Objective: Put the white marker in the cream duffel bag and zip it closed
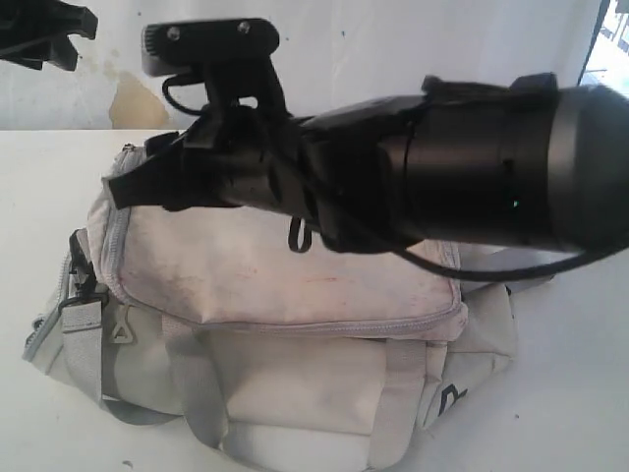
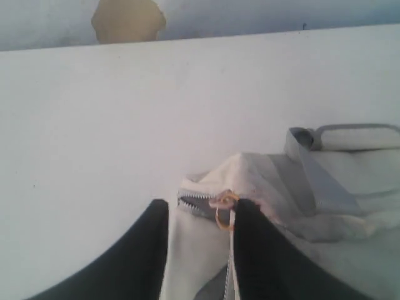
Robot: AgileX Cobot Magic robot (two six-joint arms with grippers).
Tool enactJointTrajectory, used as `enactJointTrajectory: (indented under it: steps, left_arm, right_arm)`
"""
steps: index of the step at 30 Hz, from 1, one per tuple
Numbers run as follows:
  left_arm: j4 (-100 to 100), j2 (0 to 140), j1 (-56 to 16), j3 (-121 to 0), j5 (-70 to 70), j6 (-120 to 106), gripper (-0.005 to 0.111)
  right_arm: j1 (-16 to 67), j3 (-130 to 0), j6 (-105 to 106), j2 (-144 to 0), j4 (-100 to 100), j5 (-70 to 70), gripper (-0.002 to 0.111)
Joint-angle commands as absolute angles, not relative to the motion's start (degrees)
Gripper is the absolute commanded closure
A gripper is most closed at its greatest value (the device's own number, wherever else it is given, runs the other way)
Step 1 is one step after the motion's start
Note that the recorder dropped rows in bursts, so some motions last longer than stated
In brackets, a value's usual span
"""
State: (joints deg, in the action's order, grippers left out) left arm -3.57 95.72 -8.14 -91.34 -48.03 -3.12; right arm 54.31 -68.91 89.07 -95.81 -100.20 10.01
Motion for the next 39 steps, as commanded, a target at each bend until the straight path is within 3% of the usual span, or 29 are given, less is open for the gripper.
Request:
enactJointTrajectory:
  steps: [1, 5, 12, 20, 27, 32, 35, 39]
  left_arm:
    - [-2.92, 92.40, -8.10, -91.71, -53.72, -2.55, 0.084]
    - [-2.92, 90.14, -8.10, -91.71, -55.54, -2.55, 0.092]
    - [-2.92, 87.39, -8.10, -91.71, -57.58, -2.55, 0.095]
    - [-2.92, 86.77, -8.10, -91.71, -61.59, -2.55, 0.095]
    - [-2.92, 86.77, -8.10, -91.71, -63.57, -2.55, 0.094]
    - [-2.92, 86.77, -8.10, -91.71, -62.51, -2.67, 0.094]
    - [-2.92, 86.77, -8.10, -91.71, -62.09, -2.67, 0.094]
    - [-2.23, 86.77, -8.10, -91.71, -62.21, -2.77, 0.094]
  right_arm:
    - [50.05, -71.29, 101.51, -95.00, -99.95, 7.61, 0.059]
    - [48.22, -72.74, 122.90, -95.00, -99.78, 16.43, 0.067]
    - [42.21, -73.52, 122.89, -95.00, -97.68, 54.19, 0.079]
    - [34.41, -71.00, 122.89, -94.96, -99.95, 58.40, 0.080]
    - [34.25, -68.83, 120.99, -94.82, -99.95, 47.93, 0.080]
    - [34.91, -68.61, 95.78, -93.07, -99.95, 37.34, 0.080]
    - [34.91, -68.50, 79.43, -91.43, -99.95, 20.27, 0.080]
    - [33.80, -68.50, 74.24, -90.94, -99.95, -16.15, 0.080]
